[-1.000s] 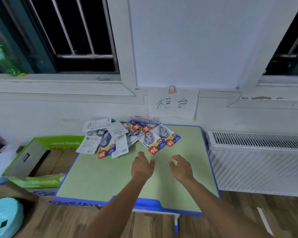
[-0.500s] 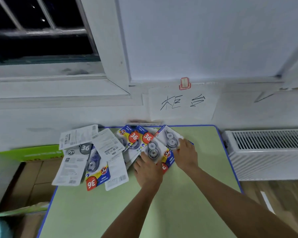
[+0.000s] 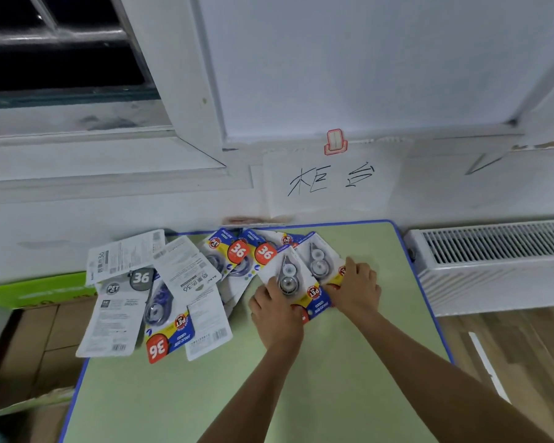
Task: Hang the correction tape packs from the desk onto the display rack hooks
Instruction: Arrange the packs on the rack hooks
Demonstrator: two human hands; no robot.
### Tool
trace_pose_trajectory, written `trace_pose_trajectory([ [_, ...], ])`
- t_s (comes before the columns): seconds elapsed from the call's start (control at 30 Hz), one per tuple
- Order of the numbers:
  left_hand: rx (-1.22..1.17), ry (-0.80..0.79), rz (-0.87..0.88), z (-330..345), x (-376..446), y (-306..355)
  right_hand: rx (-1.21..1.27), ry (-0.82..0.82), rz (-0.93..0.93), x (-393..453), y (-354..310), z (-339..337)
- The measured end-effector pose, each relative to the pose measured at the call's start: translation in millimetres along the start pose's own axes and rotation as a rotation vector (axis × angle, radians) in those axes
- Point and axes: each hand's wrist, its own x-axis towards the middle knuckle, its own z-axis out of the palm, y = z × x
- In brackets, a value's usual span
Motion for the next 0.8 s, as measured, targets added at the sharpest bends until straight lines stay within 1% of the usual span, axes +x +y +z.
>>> trace_pose_trajectory([
  [0.13, -0.130, -0.124, 0.084, -1.5, -9.8, -0.3, -0.073, -0.056, 0.098, -20.8, 18.6, -12.9],
  [0.2, -0.143, -0.165, 0.122, -1.8, -14.8, 1.5, -0.080, -0.069, 0.117, -32.9, 29.6, -15.9],
  [0.37, -0.141, -0.203, 0.250, -5.1, -15.9, 6.3, 0.070, -0.153, 0.130, -64.6, 49.1, -9.3],
  [0.43, -0.108, -0.191, 0.290, -7.8, -10.0, 9.7, 0.033, -0.124, 0.090, -70.7, 51.0, -13.1],
  [0.5, -0.046, -0.151, 0.298, -8.0, -8.7, 14.4, 0.028, -0.014, 0.053, -66.2, 50.8, -21.7],
  [0.57, -0.015, -0.104, 0.354, -7.4, -15.7, 22.6, 0.022, 0.076, -0.027, -54.2, 47.7, -30.6],
  [0.6, 0.001, -0.085, 0.431, -6.1, -22.0, 27.7, 0.019, 0.095, -0.093, -46.7, 44.0, -34.8],
  [0.63, 0.023, -0.066, 0.546, -2.8, -29.8, 31.7, 0.021, 0.100, -0.172, -39.0, 39.1, -39.0],
  [0.67, 0.044, -0.085, 0.652, 0.9, -37.8, 36.1, 0.026, 0.082, -0.254, -31.5, 32.6, -42.6],
  [0.7, 0.014, -0.075, 0.757, 7.5, -44.9, 38.6, 0.033, 0.038, -0.335, -24.1, 26.0, -45.2],
  [0.73, 0.021, -0.113, 0.830, 14.1, -52.8, 40.7, 0.029, -0.039, -0.412, -17.9, 19.6, -46.0],
  [0.8, 0.138, -0.206, 0.872, 21.6, -64.2, 45.4, -0.011, -0.241, -0.523, -8.6, 7.9, -43.8],
])
